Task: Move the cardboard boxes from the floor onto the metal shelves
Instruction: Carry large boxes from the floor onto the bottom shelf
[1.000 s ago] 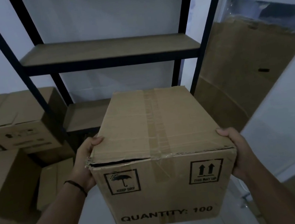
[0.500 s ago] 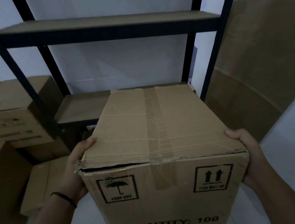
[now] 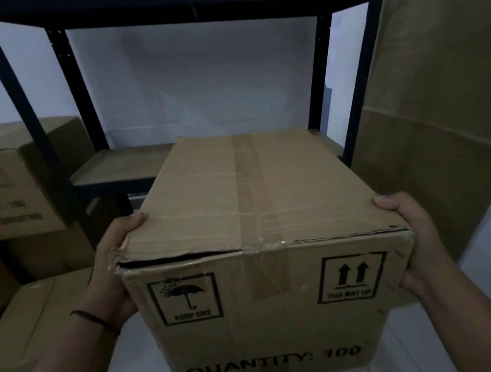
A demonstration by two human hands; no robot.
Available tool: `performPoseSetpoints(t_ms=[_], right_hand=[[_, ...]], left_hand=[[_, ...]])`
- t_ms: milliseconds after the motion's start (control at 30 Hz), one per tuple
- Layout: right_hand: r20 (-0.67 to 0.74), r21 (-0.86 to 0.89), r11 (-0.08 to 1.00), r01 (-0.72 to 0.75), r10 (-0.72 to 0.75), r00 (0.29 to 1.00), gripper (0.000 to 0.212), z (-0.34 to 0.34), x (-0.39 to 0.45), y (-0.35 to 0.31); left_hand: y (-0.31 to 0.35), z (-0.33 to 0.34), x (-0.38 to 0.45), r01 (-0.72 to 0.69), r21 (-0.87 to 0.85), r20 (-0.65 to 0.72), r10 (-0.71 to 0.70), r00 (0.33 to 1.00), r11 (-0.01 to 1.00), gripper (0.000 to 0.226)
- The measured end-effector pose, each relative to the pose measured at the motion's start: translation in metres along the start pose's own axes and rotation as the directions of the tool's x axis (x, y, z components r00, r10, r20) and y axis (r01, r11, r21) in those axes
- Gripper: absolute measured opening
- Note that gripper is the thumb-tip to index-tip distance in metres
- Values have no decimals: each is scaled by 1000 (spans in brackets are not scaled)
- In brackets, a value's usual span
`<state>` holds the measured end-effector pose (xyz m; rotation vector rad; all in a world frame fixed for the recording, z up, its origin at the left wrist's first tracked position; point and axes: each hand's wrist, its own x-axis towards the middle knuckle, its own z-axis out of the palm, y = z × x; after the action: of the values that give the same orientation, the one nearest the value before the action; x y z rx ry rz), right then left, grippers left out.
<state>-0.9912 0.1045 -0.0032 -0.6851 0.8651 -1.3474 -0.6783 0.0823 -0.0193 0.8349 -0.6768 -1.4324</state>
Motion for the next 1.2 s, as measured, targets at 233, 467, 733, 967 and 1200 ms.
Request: performPoseSetpoints(t_ms=[233, 467, 733, 967, 1200], right_hand=[[29, -50, 999, -14, 15, 999, 33, -14, 13, 17], [22, -89, 995, -52, 55, 998, 42, -21, 65, 13], [42, -87, 991, -98, 102, 994, 40, -33, 81, 44], [15, -132, 982, -133, 136, 991, 44, -48, 86, 75], [13, -165, 972, -165, 169, 985, 44, -64, 100, 91]], left_hand=[[-14, -13, 11, -4, -11, 6, 4, 1000, 1000, 32], [-15, -9, 53, 93, 25, 40, -94, 995, 995, 41], [-41, -33, 70, 135, -16, 51, -134, 990, 991, 33], [-61, -61, 66, 246, -26, -20, -246, 969, 969, 53], [-81, -76, 76, 300, -22, -78, -301, 951, 954, 58]])
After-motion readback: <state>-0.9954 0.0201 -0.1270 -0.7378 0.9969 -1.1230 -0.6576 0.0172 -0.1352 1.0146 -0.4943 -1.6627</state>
